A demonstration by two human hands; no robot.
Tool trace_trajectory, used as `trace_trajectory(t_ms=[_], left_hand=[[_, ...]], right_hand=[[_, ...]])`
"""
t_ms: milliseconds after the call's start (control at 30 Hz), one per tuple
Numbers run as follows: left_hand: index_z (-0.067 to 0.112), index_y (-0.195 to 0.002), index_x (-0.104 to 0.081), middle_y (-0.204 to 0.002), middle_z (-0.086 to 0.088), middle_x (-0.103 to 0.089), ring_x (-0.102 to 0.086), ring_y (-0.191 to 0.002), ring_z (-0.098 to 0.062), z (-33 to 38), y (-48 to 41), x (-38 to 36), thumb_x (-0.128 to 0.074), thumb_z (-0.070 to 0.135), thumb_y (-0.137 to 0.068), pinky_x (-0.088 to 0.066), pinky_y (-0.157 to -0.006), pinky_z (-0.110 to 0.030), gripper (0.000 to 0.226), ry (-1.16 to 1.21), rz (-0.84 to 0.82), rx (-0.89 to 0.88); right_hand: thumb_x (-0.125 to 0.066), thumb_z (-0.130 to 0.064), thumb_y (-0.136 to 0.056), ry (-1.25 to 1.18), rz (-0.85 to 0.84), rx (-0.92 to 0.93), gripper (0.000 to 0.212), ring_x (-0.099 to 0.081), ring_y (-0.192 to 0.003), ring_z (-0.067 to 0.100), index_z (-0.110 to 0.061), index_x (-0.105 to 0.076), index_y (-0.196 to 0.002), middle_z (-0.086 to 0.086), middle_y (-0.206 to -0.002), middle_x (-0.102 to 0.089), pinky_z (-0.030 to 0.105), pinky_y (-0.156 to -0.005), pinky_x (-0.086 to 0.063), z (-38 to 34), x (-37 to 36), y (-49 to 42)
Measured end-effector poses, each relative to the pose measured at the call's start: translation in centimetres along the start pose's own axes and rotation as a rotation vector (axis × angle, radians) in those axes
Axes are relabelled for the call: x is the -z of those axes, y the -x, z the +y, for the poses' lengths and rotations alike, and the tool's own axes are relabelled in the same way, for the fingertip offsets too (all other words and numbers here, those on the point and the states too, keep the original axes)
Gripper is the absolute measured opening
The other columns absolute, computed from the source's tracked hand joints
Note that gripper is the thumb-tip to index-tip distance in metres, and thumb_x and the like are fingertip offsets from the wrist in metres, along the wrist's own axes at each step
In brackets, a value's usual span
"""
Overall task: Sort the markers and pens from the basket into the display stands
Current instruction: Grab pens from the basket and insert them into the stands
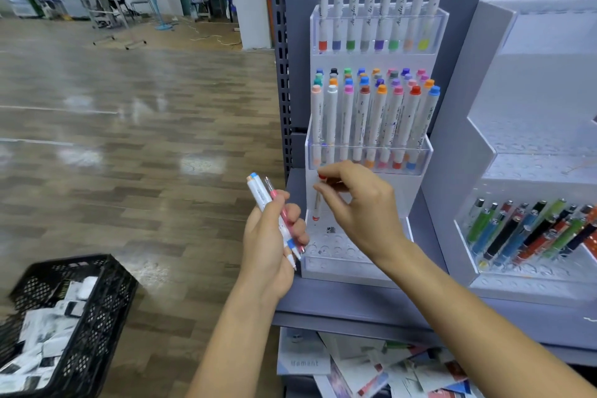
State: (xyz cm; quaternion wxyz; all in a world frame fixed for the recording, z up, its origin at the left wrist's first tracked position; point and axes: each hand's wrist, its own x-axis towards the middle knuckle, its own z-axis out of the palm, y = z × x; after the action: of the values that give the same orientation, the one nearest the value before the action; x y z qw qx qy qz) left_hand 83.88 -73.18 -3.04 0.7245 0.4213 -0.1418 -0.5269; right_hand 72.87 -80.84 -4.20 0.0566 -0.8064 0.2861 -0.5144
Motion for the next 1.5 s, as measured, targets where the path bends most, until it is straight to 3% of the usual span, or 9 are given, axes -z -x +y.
trace_trajectory(t_ms=[167, 400, 533, 667, 833, 1000, 1167, 1300, 1500], left_hand=[[0.013, -0.079, -0.053, -0.053, 0.004, -0.024, -0.017, -0.037, -0.006, 0.5, 0.2, 0.6, -0.035, 0.055, -0.094, -0.012, -0.037, -0.019, 0.048, -0.012, -0.05, 0.031], [0.015, -0.076, -0.044, -0.055, 0.004, -0.033, -0.021, -0.038, -0.007, 0.1, 0.0, 0.5, -0.036, 0.026, -0.096, -0.019, -0.036, -0.018, 0.024, -0.02, -0.07, 0.037], [0.014, -0.082, -0.052, -0.058, 0.005, -0.04, -0.029, -0.038, -0.006, -0.4, 0.1, 0.3, -0.041, 0.028, -0.1, -0.024, -0.038, -0.018, 0.025, -0.108, -0.071, -0.03], [0.013, -0.085, -0.062, -0.058, 0.007, -0.051, -0.036, -0.04, -0.005, -0.6, 0.4, 0.2, -0.047, 0.032, -0.096, -0.028, -0.04, -0.018, 0.028, -0.291, -0.122, -0.084], [0.013, -0.077, -0.057, -0.056, 0.002, -0.053, -0.041, -0.044, -0.009, -1.0, 0.6, 0.0, -0.047, 0.035, -0.095, -0.031, -0.042, -0.02, 0.03, -0.455, -0.203, -0.055], [0.011, -0.08, -0.053, -0.057, 0.001, -0.057, -0.054, -0.048, -0.011, -1.1, 0.1, 0.1, -0.043, 0.028, -0.1, -0.043, -0.042, -0.018, 0.029, -0.324, -0.06, -0.029], [0.018, -0.071, -0.042, -0.048, 0.007, -0.023, -0.016, -0.034, -0.004, -0.8, -0.5, 0.4, -0.04, 0.046, -0.098, -0.011, -0.033, -0.017, 0.039, -0.205, 0.013, 0.045], [0.015, -0.069, -0.046, -0.048, 0.005, -0.026, -0.018, -0.033, -0.006, -0.6, -0.8, 0.6, -0.03, 0.038, -0.095, -0.012, -0.032, -0.016, 0.038, -0.026, -0.05, 0.11], [0.015, -0.073, -0.042, -0.053, 0.004, -0.033, -0.021, -0.037, -0.007, -0.6, -0.8, 0.6, -0.032, 0.02, -0.091, -0.017, -0.034, -0.018, 0.021, -0.113, -0.075, 0.12]], right_hand=[[-0.068, -0.017, -0.084, 0.142, 0.004, 0.039, 0.009, -0.057, -0.069, 0.02, -0.009, -0.068, -0.086, 0.001, -0.077, -0.064, 0.029, -0.062, -0.046, 0.7, -0.6, 0.5], [-0.05, -0.019, -0.088, 0.183, -0.063, 0.04, 0.025, -0.057, -0.069, 0.027, -0.01, -0.072, -0.096, 0.004, -0.076, -0.06, 0.035, -0.048, -0.049, 0.6, -0.6, 1.0], [-0.044, -0.024, -0.09, 0.088, -0.145, -0.086, 0.034, -0.058, -0.073, 0.019, -0.015, -0.068, -0.112, -0.003, -0.08, -0.059, 0.035, -0.059, -0.052, -0.1, 0.1, 1.1], [-0.061, -0.019, -0.091, -0.331, -0.127, -0.365, 0.032, -0.06, -0.077, 0.001, -0.027, -0.056, -0.121, -0.016, -0.085, -0.063, 0.01, -0.066, -0.045, -1.8, 1.4, 1.4], [-0.068, -0.009, -0.082, -0.581, -0.132, -0.432, 0.038, -0.066, -0.08, 0.009, -0.033, -0.06, -0.112, -0.005, -0.089, -0.069, 0.024, -0.068, -0.052, -2.8, 2.1, 0.5], [-0.065, -0.025, -0.082, -0.598, 0.182, -0.497, 0.031, -0.068, -0.088, 0.027, -0.033, -0.048, -0.107, 0.007, -0.087, -0.071, 0.048, -0.074, -0.055, -1.7, 3.4, -0.9], [-0.065, -0.008, -0.087, -0.282, 0.214, -0.235, 0.029, -0.066, -0.087, 0.011, -0.021, -0.048, -0.107, 0.004, -0.092, -0.067, 0.029, -0.078, -0.056, -0.4, 3.6, -1.0], [-0.06, -0.017, -0.089, -0.068, 0.116, -0.077, 0.025, -0.061, -0.078, 0.01, -0.019, -0.047, -0.11, 0.003, -0.088, -0.064, 0.031, -0.068, -0.054, 0.0, 1.6, 0.3], [-0.064, -0.017, -0.087, -0.023, 0.137, -0.015, 0.027, -0.059, -0.074, 0.012, -0.019, -0.047, -0.108, 0.005, -0.082, -0.064, 0.032, -0.061, -0.053, 0.2, 1.0, 0.2]])
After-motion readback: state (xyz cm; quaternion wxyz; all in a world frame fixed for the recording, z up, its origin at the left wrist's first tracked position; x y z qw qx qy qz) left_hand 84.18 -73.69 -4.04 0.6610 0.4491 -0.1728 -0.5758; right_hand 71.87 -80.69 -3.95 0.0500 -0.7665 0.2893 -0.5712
